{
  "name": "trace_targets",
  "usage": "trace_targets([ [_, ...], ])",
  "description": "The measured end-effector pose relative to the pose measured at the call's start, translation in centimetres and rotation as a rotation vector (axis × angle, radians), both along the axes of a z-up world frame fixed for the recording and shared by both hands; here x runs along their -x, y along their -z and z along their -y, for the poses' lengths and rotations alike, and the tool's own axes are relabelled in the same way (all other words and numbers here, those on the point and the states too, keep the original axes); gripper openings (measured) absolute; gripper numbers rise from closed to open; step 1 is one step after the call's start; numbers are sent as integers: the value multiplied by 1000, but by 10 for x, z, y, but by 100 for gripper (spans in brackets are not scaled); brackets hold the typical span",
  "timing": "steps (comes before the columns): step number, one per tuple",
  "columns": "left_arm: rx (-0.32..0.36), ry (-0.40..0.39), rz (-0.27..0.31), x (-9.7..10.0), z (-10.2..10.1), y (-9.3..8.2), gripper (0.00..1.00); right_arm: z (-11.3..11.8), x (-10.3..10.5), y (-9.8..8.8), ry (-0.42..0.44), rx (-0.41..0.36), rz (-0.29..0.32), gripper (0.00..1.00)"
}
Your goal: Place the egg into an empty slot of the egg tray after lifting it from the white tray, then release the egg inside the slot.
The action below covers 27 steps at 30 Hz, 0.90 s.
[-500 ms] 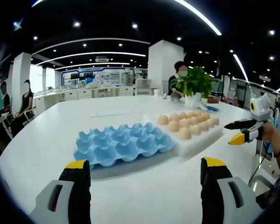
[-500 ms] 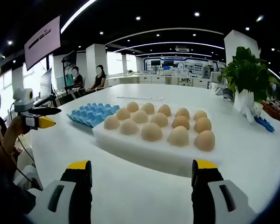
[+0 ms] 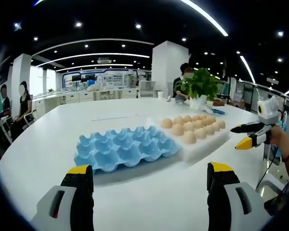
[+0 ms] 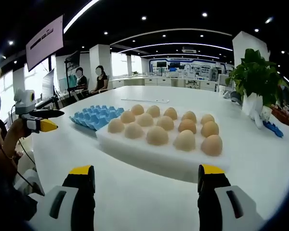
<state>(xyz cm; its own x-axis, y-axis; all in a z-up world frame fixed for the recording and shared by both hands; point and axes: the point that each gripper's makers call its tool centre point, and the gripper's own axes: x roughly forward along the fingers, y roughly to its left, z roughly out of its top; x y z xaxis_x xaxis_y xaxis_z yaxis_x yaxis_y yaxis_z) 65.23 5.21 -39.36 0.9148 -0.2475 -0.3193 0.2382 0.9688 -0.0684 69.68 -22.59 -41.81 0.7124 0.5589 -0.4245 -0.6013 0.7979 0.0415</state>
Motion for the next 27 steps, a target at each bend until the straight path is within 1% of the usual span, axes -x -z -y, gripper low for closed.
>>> trace_targets([
  [10,3,6,-5,0,3,2,100,-1,1,1,-7,7,-3,92],
  [27,-2,-6,-11,0,0,3,100,2,1,3,4,5,-6,92],
])
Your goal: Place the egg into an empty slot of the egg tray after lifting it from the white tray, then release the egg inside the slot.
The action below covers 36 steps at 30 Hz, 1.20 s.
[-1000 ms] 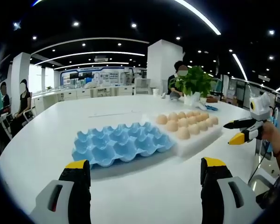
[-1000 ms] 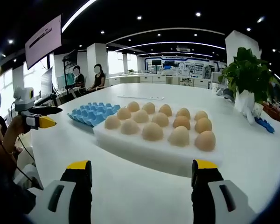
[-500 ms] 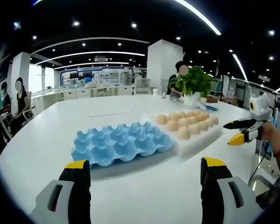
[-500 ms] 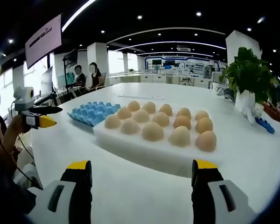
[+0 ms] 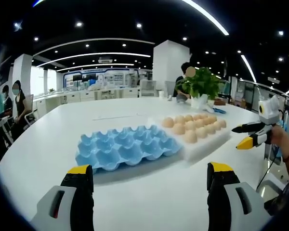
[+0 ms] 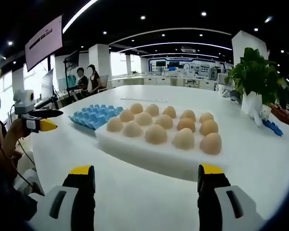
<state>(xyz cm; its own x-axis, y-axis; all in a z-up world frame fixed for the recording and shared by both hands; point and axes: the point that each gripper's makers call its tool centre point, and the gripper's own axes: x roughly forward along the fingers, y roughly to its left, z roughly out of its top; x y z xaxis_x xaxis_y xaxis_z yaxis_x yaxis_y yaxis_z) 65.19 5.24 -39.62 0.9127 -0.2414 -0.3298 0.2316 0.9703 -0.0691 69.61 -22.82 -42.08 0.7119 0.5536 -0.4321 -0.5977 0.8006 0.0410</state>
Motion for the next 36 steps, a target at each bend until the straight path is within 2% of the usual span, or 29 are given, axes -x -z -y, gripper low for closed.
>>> trace_targets([
  [25,21,12,7,1,4,-4,100,1,1,-4,-1,2,6,92],
  [36,13,15,4,0,6,-4,100,-4,-7,-10,-8,5,17,92],
])
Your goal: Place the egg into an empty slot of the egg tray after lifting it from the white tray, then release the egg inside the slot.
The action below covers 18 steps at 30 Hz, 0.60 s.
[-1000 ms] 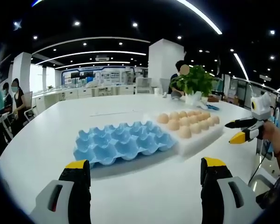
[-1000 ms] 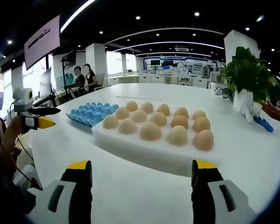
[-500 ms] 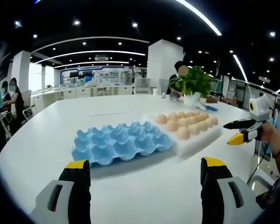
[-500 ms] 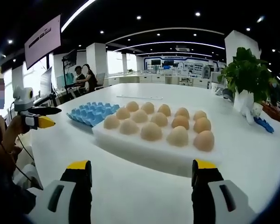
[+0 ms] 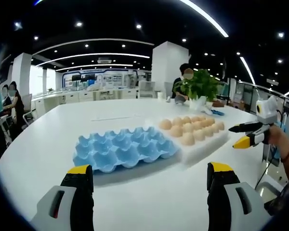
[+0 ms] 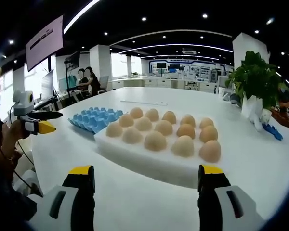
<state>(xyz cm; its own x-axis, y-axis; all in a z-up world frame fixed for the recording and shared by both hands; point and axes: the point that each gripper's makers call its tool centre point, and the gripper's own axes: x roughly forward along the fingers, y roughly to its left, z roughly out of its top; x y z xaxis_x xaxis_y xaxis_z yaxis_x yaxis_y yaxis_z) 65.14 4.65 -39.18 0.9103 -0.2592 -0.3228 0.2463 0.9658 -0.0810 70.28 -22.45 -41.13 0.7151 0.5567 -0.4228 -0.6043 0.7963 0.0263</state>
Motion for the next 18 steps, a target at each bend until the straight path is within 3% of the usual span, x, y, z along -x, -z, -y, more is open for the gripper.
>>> trace_targets([
  [18,-6,8,-5,-2,1,1,100,-10,-17,-5,-22,18,10,92],
])
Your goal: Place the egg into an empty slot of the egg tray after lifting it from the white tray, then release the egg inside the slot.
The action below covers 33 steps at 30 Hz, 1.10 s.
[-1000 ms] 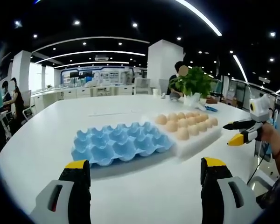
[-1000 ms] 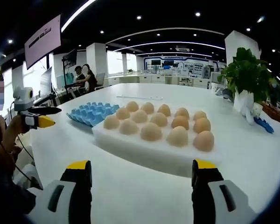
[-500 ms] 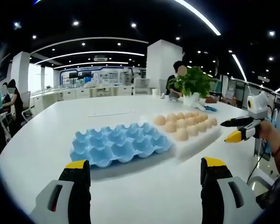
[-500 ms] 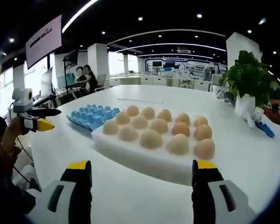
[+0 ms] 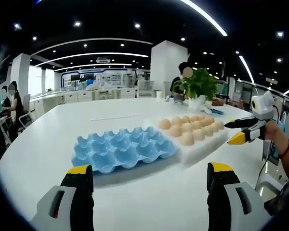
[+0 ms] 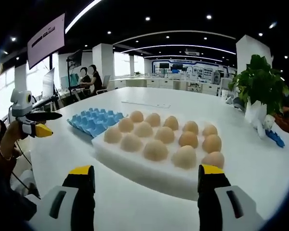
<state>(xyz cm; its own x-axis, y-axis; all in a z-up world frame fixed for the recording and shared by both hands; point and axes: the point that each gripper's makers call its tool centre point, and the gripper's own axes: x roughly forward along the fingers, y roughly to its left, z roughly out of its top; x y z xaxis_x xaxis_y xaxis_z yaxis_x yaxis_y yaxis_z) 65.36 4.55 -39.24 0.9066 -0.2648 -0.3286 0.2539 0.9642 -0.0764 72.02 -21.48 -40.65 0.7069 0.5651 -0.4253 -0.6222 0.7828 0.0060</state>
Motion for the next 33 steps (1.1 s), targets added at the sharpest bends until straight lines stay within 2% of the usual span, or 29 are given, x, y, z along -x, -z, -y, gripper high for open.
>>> trace_targets([
  [16,-6,1,-8,0,0,2,100,-17,-13,-19,-25,0,24,92],
  [33,19,6,-8,-2,1,3,100,-35,-26,-29,-42,-16,32,90],
])
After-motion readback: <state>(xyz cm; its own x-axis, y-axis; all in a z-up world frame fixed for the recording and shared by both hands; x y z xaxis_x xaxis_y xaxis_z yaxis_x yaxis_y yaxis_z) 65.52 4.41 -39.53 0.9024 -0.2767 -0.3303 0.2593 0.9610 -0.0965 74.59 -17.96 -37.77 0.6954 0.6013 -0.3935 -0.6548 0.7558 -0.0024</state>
